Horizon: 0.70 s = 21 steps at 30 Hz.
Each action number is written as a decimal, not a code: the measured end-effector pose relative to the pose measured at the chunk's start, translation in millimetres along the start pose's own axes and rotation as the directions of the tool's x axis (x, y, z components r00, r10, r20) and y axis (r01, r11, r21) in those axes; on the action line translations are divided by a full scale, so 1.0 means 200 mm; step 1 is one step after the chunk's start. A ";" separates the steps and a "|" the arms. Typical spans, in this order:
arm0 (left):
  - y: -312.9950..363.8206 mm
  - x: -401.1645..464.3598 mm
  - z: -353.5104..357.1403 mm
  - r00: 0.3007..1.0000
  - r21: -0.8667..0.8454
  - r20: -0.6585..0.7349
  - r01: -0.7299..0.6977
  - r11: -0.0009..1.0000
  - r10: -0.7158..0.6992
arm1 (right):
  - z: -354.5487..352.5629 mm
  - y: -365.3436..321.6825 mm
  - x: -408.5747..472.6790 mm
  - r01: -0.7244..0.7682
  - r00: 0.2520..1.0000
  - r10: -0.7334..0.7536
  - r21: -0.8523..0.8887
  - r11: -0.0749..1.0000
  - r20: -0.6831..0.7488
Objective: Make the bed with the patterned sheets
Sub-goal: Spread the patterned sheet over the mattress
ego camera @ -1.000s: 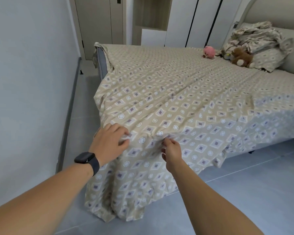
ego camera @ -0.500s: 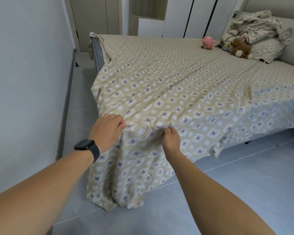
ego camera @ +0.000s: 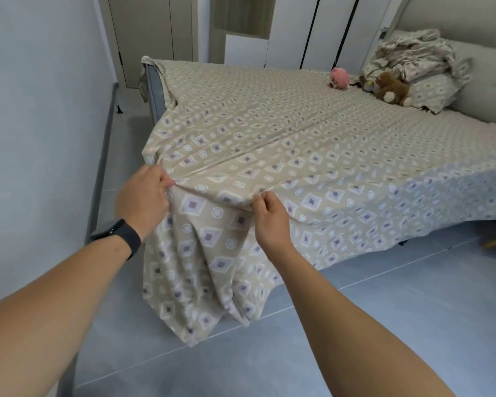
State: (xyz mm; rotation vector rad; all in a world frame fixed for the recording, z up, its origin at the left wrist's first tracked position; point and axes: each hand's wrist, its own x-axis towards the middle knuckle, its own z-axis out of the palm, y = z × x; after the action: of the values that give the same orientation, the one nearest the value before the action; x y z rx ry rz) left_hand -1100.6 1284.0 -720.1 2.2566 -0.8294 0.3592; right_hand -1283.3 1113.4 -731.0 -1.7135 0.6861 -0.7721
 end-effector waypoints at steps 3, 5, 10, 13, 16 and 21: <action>-0.03 -0.01 0.02 0.998 0.080 -0.014 0.061 0.995 -0.060 | 0.01 0.07 0.01 -0.075 0.996 0.079 -0.089 0.993 0.049; -0.04 -0.01 0.04 0.996 0.115 -0.031 0.083 0.990 -0.080 | -0.01 0.12 0.00 -0.091 0.996 0.093 -0.136 0.987 0.011; -0.07 -0.08 0.16 0.997 0.114 0.076 0.019 0.993 -0.027 | 0.00 0.19 0.03 0.061 0.998 -0.066 -0.390 0.919 0.001; -0.12 -0.09 0.17 0.973 -0.083 0.073 0.227 0.970 -0.221 | 0.06 0.24 0.04 0.251 0.962 -0.261 -0.619 0.744 0.076; -0.17 -0.11 0.18 0.877 -0.288 0.259 0.470 0.834 -0.404 | 0.11 0.27 0.01 0.363 0.912 -0.386 -0.718 0.594 0.141; -0.17 -0.12 0.12 0.878 -0.348 0.168 0.479 0.806 -0.449 | 0.14 0.29 -0.03 0.327 0.925 -0.357 -0.754 0.570 0.132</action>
State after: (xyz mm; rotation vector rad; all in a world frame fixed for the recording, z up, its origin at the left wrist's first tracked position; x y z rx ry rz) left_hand -1095.9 1297.7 -767.1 2.0199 -0.3148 -0.1174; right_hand -1268.8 1119.3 -793.5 -2.6977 0.7739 -0.8339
